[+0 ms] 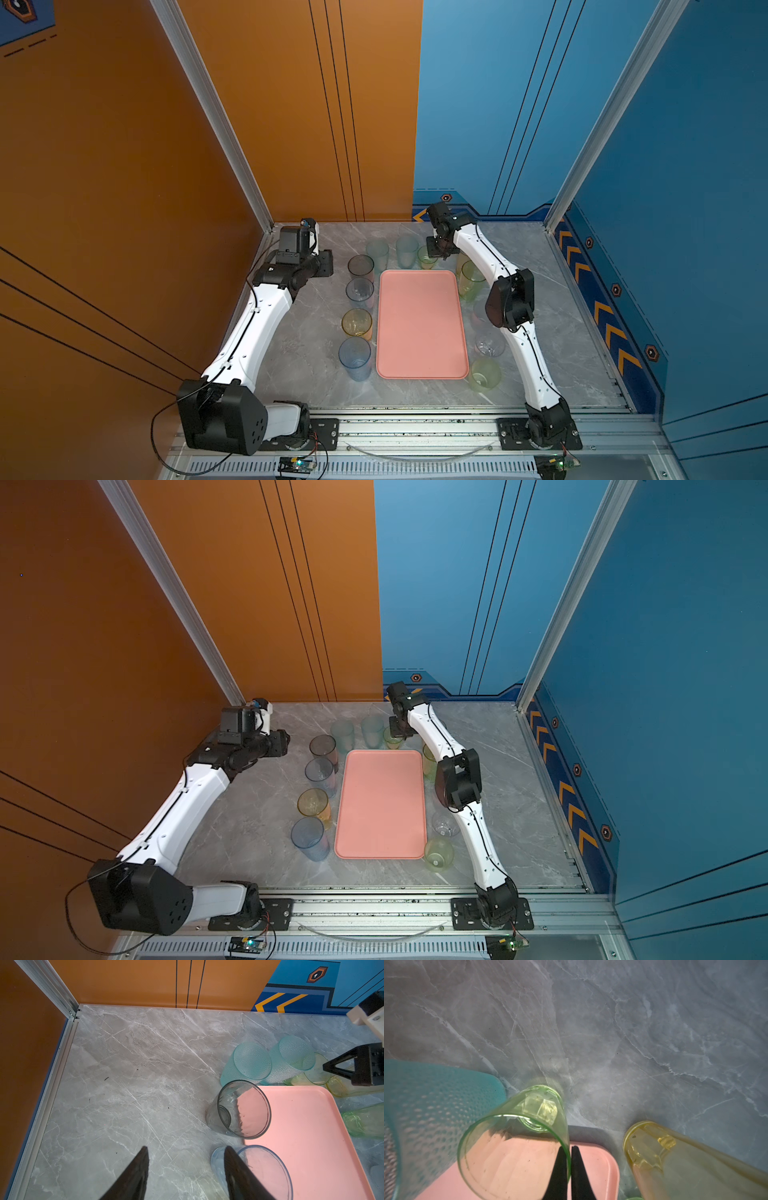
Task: Place the glasses into the tray
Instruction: Pick up the glass from the top-center of the table, then place the glass on the tray.
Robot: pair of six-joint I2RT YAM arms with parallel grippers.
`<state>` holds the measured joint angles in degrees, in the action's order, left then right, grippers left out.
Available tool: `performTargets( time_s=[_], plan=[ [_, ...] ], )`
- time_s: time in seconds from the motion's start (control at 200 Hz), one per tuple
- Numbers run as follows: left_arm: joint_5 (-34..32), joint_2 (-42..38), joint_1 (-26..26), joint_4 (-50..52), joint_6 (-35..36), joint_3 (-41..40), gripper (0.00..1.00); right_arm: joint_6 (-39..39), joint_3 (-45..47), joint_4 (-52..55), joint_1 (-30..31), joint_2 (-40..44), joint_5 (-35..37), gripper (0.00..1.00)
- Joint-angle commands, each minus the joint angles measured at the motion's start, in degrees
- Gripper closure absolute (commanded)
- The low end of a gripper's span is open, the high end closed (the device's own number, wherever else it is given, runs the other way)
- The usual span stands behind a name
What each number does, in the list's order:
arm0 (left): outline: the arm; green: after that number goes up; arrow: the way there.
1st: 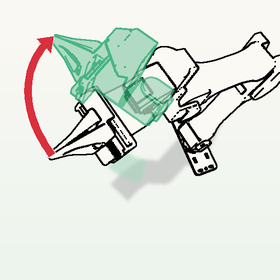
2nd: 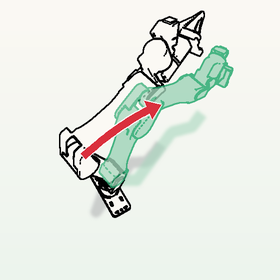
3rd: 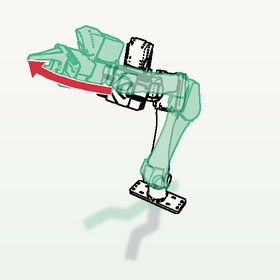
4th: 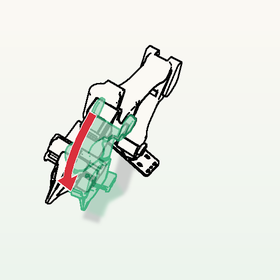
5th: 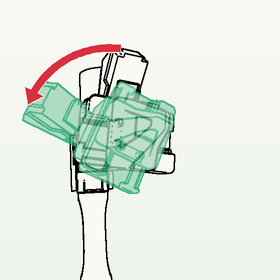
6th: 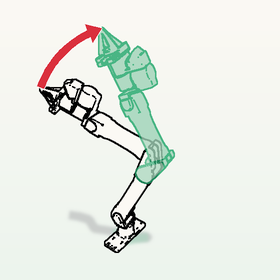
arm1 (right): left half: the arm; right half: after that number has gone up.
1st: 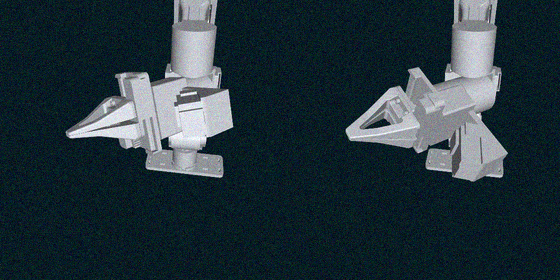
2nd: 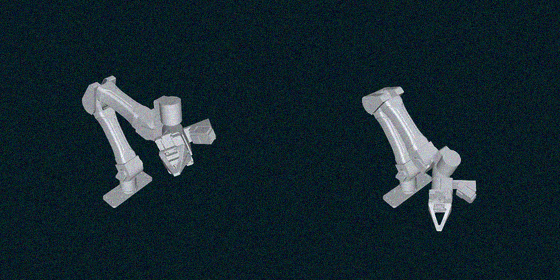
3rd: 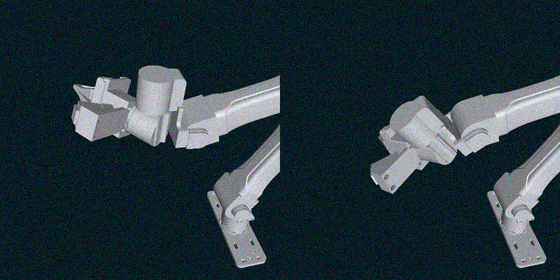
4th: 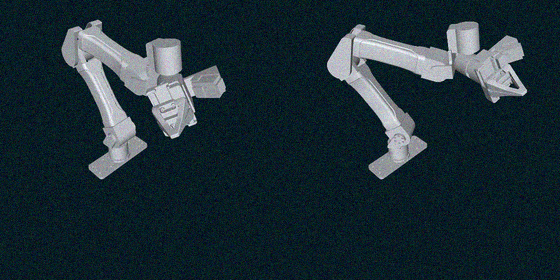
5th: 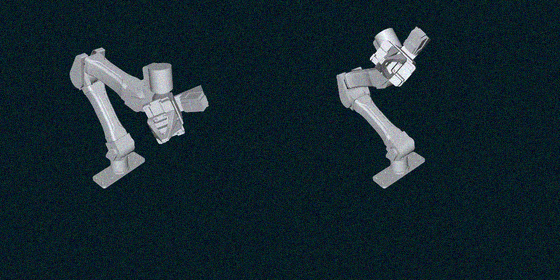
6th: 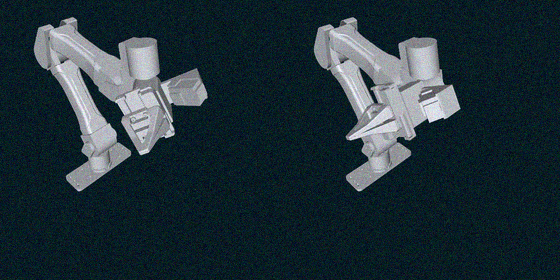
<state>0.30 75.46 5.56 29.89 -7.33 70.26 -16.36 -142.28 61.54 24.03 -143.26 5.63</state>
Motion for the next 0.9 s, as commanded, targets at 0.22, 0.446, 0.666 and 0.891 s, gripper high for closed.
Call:
performTargets(
  time_s=[0.22, 0.446, 0.666, 0.891],
  plan=[
    [0.5, -0.8, -0.2, 0.61, 0.63, -1.44, 0.41, 2.88, 5.53, 0.07, 1.89, 15.16, 6.78, 0.99],
    [0.06, -0.59, 0.5, 0.08, 0.8, -1.84, 0.41, 4.73, 9.92, 2.92, 5.19, 23.47, 2.2, 0.99],
    [-0.03, -0.14, 1.12, 0.17, 0.88, -1.48, 0.41, 6.72, 11.84, 7.69, 11.85, 23.38, -0.07, 0.99],
    [-0.03, -0.51, 1.47, 0.65, 0.92, -1.42, 0.41, 6.87, 11.37, 8.51, 15.75, 19.21, -1.7, 0.98]
  ],
)
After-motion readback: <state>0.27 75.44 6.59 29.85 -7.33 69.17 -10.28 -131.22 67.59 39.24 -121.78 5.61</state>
